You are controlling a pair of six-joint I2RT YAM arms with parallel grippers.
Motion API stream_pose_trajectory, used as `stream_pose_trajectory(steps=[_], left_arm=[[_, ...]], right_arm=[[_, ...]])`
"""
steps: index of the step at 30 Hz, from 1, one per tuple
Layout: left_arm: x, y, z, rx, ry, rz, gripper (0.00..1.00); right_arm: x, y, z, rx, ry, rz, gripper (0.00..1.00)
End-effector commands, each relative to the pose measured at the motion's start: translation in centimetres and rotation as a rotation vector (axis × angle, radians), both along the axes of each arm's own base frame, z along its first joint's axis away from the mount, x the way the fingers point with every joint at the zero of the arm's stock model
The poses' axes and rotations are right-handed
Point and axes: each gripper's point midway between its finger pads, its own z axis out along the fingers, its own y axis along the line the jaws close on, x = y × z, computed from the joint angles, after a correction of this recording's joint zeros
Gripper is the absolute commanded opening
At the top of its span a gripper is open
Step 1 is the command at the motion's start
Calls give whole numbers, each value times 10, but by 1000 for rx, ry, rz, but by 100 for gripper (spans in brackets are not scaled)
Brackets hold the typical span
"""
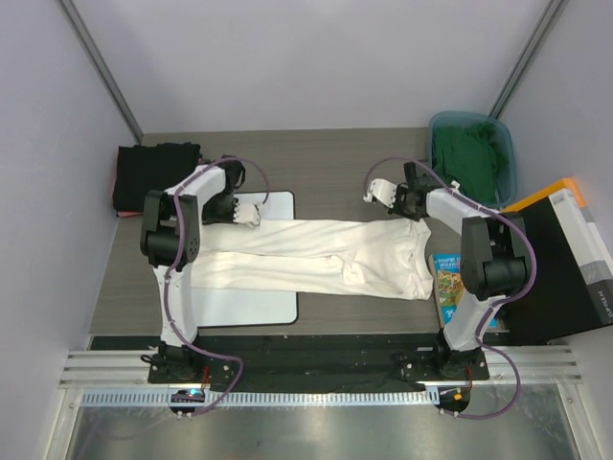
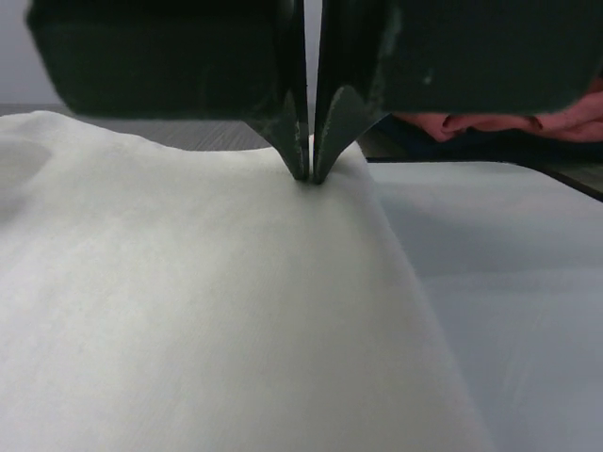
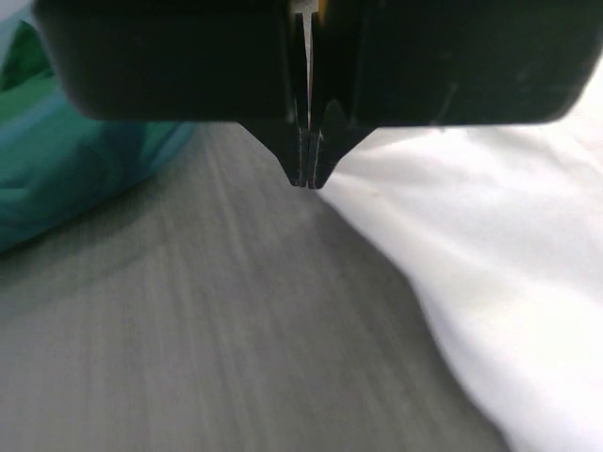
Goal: Fold and stack the t-shirts
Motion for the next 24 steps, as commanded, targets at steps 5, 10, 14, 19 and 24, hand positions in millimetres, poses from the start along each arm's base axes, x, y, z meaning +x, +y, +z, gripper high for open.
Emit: stream_pose_trajectory(steps=[5,10,14,19,24], left_arm=[[35,-21,50,-182,-202,99,41],[33,-27,79,-219,-248,125,71],[33,-31,102,-250,-300,127,76],[33,-35,126,-270,-364,124,100],[32,-41,149,-302,-433,124,100]], right_arm=[[15,16,81,44,-106,61,1],[-29,26,70,69,58,187,1],[-70,25,46,64,186,246,1],[-101,16,7,39,265,248,1],[-85,9,-17,8,218,193,1]])
